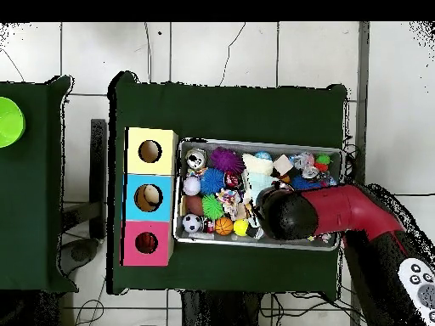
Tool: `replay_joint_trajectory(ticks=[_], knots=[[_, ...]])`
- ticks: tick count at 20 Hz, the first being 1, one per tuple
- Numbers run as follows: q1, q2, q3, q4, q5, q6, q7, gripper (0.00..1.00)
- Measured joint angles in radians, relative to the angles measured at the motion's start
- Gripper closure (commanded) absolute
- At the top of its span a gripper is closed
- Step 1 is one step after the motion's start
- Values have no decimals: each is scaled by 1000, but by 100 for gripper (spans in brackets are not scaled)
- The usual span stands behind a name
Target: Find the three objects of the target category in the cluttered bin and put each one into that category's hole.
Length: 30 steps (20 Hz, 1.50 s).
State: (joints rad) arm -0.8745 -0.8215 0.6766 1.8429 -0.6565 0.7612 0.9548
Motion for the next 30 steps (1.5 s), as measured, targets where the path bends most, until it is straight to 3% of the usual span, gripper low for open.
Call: replay_joint_trajectory(ticks=[7, 13, 23, 30], knots=[[77, 0, 11, 27, 52, -38, 0, 0], [168, 28, 7, 36, 51, -167, 0, 0], [384, 142, -98, -45, 35, -314, 1, 0], [417, 174, -142, -70, 35, -329, 1, 0]])
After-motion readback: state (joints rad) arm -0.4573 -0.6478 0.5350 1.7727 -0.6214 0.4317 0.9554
